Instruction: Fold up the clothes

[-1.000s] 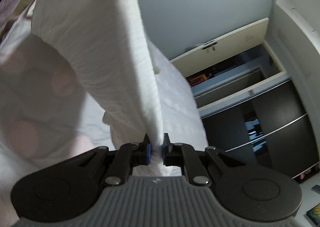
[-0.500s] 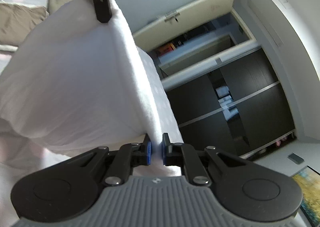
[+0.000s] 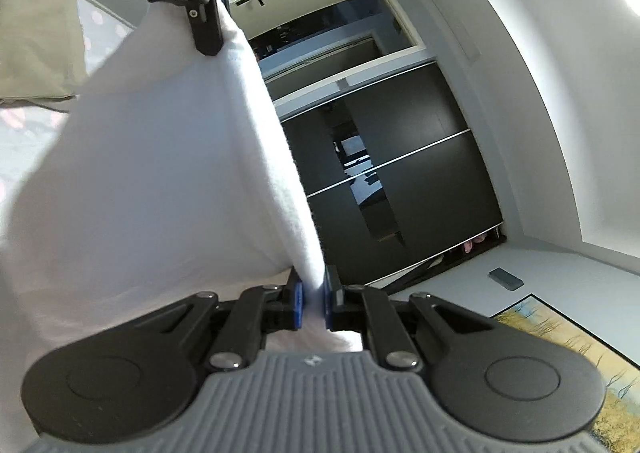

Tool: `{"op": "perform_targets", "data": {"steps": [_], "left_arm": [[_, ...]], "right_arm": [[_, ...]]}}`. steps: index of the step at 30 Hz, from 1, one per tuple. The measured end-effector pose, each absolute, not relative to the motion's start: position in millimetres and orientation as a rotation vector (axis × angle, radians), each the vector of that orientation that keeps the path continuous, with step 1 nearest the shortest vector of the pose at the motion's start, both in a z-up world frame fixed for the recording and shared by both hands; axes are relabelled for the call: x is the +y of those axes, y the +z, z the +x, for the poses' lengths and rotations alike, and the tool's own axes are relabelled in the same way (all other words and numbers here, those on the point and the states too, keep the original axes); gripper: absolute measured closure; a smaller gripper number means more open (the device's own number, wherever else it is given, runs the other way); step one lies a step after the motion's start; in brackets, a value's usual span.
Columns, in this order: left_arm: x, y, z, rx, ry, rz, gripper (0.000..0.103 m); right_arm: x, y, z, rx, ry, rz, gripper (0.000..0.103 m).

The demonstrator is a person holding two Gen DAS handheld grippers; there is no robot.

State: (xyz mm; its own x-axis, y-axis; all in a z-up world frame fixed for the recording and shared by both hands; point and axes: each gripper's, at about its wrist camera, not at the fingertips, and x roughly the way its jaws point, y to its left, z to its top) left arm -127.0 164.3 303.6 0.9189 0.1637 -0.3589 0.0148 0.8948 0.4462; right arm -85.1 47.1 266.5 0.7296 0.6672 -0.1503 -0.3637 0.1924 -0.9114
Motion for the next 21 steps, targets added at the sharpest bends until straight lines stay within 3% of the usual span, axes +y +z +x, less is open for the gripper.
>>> {"op": "perform_targets", "data": {"steps": [4,11,21], "left_arm": [[147.7,259.2,-149.2,0.471,-0.047,0.521,0.095],[102.4,149.1,-196.3,0.701,-0.261,0.557,0.097],[56.1,87.8,-264.4,0.87,-0.458,0.541,0.097]], "right_arm": [[6.6,241.7,-111.7,-0.235,0.837,-1.253,0.092],[-61.3,145.6,-162.9,-0.055,1.052,-1.38,0.092],[-98.5,98.0,-205.9,0.227,1.307,-1.403,0.093]]}}
